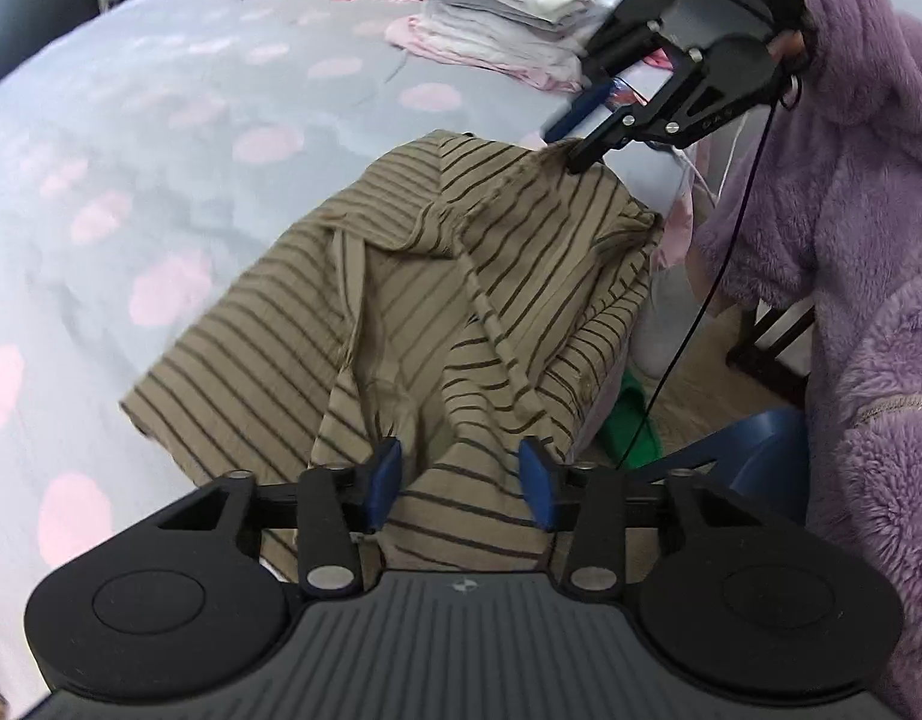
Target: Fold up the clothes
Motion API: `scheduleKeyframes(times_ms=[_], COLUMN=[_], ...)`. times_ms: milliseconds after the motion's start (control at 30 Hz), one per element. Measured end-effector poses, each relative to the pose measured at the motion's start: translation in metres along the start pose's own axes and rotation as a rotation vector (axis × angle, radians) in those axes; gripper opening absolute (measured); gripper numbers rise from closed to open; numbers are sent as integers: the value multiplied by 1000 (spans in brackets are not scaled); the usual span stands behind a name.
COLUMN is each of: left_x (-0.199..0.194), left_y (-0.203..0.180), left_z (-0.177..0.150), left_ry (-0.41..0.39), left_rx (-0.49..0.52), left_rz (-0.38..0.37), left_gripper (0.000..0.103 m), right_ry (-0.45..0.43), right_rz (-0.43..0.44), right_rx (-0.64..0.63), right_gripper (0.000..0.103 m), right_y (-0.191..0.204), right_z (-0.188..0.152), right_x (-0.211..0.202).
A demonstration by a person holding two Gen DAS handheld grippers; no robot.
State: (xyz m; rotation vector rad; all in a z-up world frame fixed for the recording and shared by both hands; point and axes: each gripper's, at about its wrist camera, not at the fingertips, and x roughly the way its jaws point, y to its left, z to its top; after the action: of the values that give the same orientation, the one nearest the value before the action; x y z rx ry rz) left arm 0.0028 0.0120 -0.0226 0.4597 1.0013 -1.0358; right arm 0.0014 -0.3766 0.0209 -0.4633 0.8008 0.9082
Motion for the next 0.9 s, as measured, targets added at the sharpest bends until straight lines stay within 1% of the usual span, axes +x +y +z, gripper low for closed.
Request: scheduleKeyframes(times_ms=[67, 100, 133, 233, 300, 333, 400, 533, 600, 633, 667, 700, 767, 833, 867, 900], left_x=[-2, -3, -3, -2, 0, 0, 0, 2, 1, 1, -1, -4, -11, -17, -20, -20], left_y=[3, 4, 4, 8, 10, 10, 8, 0, -7, -9, -12, -14, -18, -22, -24, -25], left_z=[-4, -5, -7, -13, -16, -17, -19, -22, -21, -22, -22, -22, -20, -16, -14, -10], left_ry=[-4, -3, 4, 25, 37, 42, 54, 83, 89, 89, 85, 75, 47, 10, -6, -16], left_rx=[-21, -29, -35, -65, -73, -76, -65, -18, 10, 22, 33, 44, 61, 77, 84, 90], left_rz=[-17, -17, -9, 1, 2, 0, -1, -1, 7, 11, 16, 15, 12, 11, 10, 10], left_gripper=[15, 11, 8, 5, 5, 5, 5, 5, 5, 7, 11, 14, 28, 33, 38, 40], right_ry=[-2, -7, -17, -30, -7, 7, 49, 161, 206, 208, 208, 199, 164, 119, 93, 71], right_rz=[2, 3, 6, 26, 38, 60, 109, 159, 185, 187, 192, 208, 232, 239, 232, 220], right_rx=[-27, -47, -70, -151, -223, -252, -294, -358, -360, -357, -351, -332, -290, -258, -244, -233], right_gripper=[6, 3, 3, 2, 2, 2, 2, 3, 8, 9, 14, 27, 35, 35, 35, 35], right_y=[5, 10, 15, 33, 50, 59, 74, 95, 98, 98, 97, 95, 88, 82, 78, 75], right_z=[-3, -5, -5, -8, -12, -15, -21, -35, -39, -39, -39, -38, -33, -27, -22, -18], right_x=[-1, -4, -9, -29, -39, -43, -41, -19, -14, -16, -18, -23, -34, -43, -46, -47])
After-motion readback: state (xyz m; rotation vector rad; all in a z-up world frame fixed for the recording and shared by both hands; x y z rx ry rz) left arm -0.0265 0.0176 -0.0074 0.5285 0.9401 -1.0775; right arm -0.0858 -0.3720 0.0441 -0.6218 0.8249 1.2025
